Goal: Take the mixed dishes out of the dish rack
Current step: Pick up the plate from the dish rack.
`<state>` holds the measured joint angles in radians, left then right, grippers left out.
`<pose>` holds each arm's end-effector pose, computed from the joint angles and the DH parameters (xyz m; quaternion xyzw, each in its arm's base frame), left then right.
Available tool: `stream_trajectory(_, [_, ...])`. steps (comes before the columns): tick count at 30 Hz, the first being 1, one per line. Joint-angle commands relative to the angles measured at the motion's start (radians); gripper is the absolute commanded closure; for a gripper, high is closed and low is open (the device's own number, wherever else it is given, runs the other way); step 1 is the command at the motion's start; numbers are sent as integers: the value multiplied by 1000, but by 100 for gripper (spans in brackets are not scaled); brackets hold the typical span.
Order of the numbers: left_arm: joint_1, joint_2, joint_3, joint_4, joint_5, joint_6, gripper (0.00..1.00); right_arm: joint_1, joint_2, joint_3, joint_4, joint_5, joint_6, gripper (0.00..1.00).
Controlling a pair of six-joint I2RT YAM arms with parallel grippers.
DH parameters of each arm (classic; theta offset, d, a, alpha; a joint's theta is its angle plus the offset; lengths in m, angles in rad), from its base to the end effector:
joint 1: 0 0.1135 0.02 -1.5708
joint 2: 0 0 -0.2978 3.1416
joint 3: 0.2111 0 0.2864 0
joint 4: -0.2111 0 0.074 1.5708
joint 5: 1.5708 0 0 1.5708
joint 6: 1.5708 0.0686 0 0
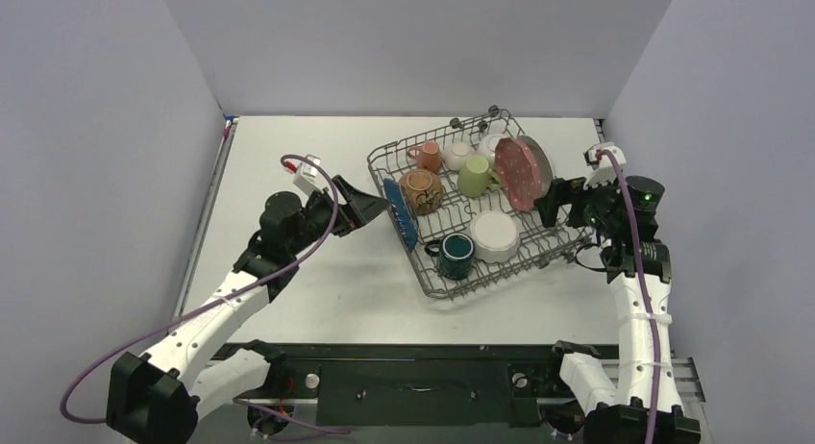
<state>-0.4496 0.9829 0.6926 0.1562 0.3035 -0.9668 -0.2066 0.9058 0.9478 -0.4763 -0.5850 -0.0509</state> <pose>0.2420 -0.1395 0.3200 -0.0941 0.7449 -0.5096 0.4201 0.2354 -0.0106 0.3644 -0.0919 0.8167 0.1749 0.5422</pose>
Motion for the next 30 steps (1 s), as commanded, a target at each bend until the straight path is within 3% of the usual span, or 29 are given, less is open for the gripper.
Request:
stream_trajectory(1, [-19, 72, 64, 73, -17, 12, 4, 34, -22, -20, -13, -76, -145, 0])
stream_trajectory(6, [-48, 142, 104, 72, -70, 33, 4, 41, -9, -18, -14, -42, -155, 0])
stream_trajectory(11, [-104, 242, 185, -41, -276, 30, 4, 47, -5, -17, -16, -24, -155, 0])
stream_trajectory(16, [-143, 369, 288, -51, -361, 18, 4, 45, 3, -18, -15, -18, -155, 0])
stream_trajectory(20, [-157, 472, 405, -241, -450, 8, 3, 44, 7, -18, -15, -3, -155, 0])
stream_trajectory(23, [-161, 505, 427, -253, -452, 20, 1, 45, 13, -17, -16, 0, -154, 0])
stream_trajectory(30, [-150, 545, 368, -94, -399, 26, 22, 50, 23, -14, -21, 3, -155, 0])
